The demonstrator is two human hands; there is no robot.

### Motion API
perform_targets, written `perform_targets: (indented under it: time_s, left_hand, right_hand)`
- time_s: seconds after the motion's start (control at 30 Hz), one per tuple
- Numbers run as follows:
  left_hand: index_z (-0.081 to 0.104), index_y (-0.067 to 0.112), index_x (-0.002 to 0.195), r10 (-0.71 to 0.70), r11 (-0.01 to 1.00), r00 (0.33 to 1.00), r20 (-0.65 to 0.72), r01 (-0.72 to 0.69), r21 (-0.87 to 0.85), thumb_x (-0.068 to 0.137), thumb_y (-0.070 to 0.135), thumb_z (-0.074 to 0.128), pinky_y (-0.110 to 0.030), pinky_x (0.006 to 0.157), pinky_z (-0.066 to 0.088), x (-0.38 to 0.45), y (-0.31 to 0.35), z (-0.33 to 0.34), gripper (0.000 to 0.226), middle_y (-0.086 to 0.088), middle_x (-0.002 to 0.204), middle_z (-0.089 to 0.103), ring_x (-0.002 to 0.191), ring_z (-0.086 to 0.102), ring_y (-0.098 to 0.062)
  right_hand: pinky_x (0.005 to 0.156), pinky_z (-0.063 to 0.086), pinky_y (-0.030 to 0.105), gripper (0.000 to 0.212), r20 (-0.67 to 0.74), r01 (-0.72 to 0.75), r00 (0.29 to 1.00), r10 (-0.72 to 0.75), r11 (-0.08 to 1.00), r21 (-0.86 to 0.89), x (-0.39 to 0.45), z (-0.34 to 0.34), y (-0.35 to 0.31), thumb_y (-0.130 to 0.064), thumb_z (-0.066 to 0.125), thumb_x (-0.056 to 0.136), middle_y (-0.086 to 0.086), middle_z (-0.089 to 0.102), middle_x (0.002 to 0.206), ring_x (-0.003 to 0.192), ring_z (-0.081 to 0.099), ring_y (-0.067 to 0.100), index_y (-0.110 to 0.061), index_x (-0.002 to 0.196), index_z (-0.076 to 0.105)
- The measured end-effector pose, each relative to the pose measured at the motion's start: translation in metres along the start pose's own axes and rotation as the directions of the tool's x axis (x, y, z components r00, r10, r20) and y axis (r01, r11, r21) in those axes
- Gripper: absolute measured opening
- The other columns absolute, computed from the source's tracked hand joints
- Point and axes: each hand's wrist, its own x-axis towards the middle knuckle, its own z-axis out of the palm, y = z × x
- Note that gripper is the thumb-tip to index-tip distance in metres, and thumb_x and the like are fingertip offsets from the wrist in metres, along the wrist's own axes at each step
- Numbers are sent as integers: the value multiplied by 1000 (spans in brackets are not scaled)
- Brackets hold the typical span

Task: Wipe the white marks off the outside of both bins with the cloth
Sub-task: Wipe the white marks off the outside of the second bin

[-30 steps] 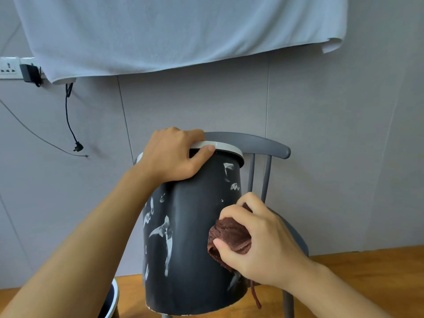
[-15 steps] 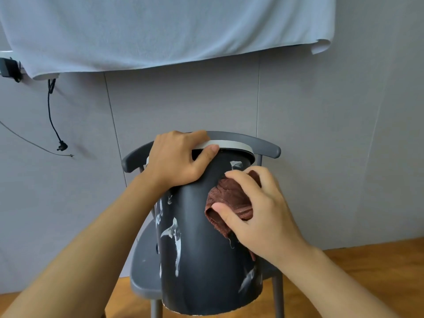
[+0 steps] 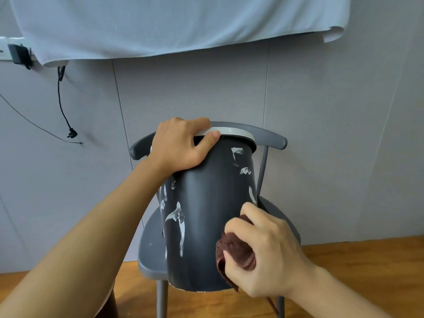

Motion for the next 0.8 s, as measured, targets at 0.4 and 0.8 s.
perform_targets:
  time_s: [0.4,0.8]
  left_hand:
    - [48,24,72,72,997,997,-6,-72,-4,95,48,50,-32,49,35,-4,10,-6,34,1,48,36,46,40,-24]
    - [62,18,81,3,1000,1000,-7,-3,8,93,52,47,-36,55,40,-3,-1,-2,40,-2,52,43,55,45,-32]
  right_hand:
    - [75,47,4,68,-301,-258,880,368,902,347,49,-16,20,-49,89,73,-14,59,108,97,61,1,-34,122,45]
    - [94,59,34,43,-379,-35,923,64,996,82,17,18,19,-36,75,91,9,64,126,116,59,24,-9,125,73]
